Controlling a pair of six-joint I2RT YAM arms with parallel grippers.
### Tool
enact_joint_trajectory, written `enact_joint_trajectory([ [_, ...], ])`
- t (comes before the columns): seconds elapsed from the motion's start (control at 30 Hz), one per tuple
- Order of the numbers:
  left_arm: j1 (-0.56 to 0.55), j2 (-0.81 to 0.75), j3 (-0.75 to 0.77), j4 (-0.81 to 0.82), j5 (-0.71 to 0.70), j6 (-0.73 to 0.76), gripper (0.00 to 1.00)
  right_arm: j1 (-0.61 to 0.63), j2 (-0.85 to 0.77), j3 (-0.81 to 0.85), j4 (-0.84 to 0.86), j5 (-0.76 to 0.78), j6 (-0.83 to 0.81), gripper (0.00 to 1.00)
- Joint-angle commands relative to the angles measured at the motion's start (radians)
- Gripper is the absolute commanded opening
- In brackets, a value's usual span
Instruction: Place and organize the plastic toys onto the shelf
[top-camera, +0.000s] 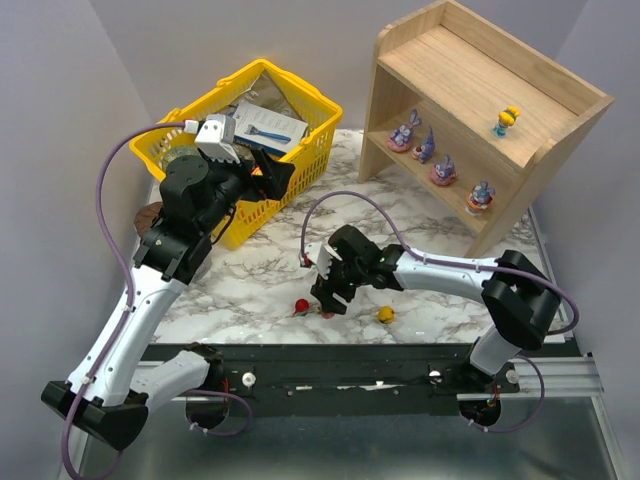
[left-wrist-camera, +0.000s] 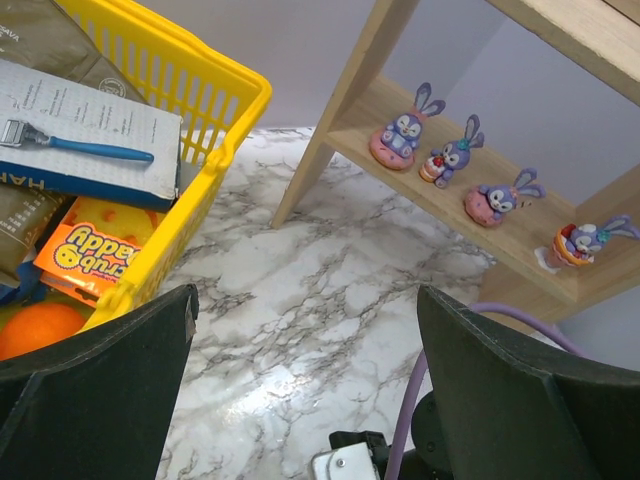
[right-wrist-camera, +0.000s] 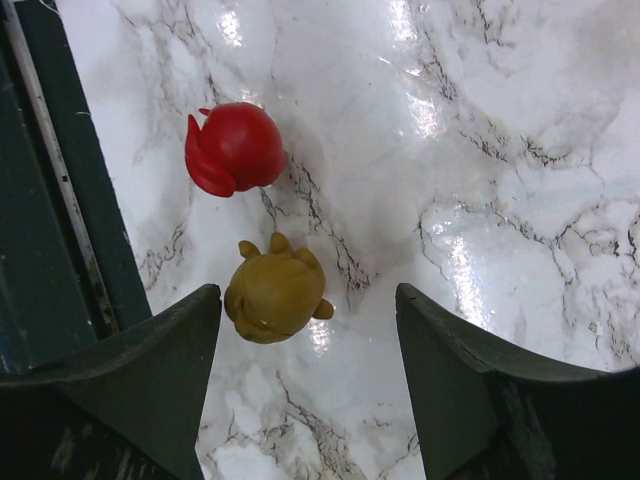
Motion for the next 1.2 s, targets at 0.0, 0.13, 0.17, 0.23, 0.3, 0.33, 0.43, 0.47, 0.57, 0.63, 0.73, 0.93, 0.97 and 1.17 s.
enact_joint_trajectory([
  [0.0,0.016,0.006,0.022,-0.021,0.039,0.021,0.99,0.014,0.033,-0.018,0.055,0.073,-0.038,0.77],
  [0.13,0.027,0.012,0.024,-0.019,0.047,0.022,0.99,0.014,0.048,-0.018,0.055,0.066,-0.030,0.75],
  [0.17,0.030,0.014,0.024,-0.018,0.048,0.022,0.99,0.014,0.049,-0.018,0.053,0.064,-0.025,0.72],
  [0.23,0.033,0.015,0.022,-0.016,0.051,0.024,0.99,0.016,0.051,-0.017,0.046,0.055,-0.016,0.67],
  [0.3,0.036,0.018,0.021,-0.013,0.053,0.024,0.99,0.014,0.057,-0.012,0.035,0.050,-0.007,0.56],
  [0.33,0.038,0.017,0.019,-0.013,0.053,0.026,0.99,0.016,0.062,0.000,0.027,0.050,0.002,0.51],
  [0.43,0.041,0.021,0.016,-0.010,0.056,0.026,0.99,0.014,0.083,0.024,-0.006,0.043,0.021,0.26],
  [0.47,0.041,0.021,0.015,-0.010,0.057,0.026,0.99,0.016,0.086,0.029,-0.016,0.046,0.028,0.12],
  [0.57,0.044,0.023,0.012,-0.009,0.057,0.024,0.99,0.014,0.083,0.052,-0.039,0.072,0.073,0.01],
  [0.63,0.047,0.024,0.010,-0.010,0.056,0.024,0.99,0.016,0.062,0.070,-0.056,0.092,0.116,0.01],
  [0.73,0.049,0.026,0.010,-0.018,0.051,0.019,0.99,0.014,0.027,0.152,-0.137,0.150,0.178,0.01],
  [0.93,0.053,0.034,0.010,-0.033,0.054,0.015,0.99,-0.025,-0.038,0.458,-0.420,0.291,0.287,0.01],
  [0.97,0.053,0.035,0.009,-0.035,0.057,0.015,0.99,-0.036,-0.039,0.504,-0.504,0.300,0.292,0.01],
  [1.17,0.055,0.055,0.019,-0.055,0.080,0.012,0.99,-0.130,-0.024,0.869,-0.787,0.423,0.318,0.01],
])
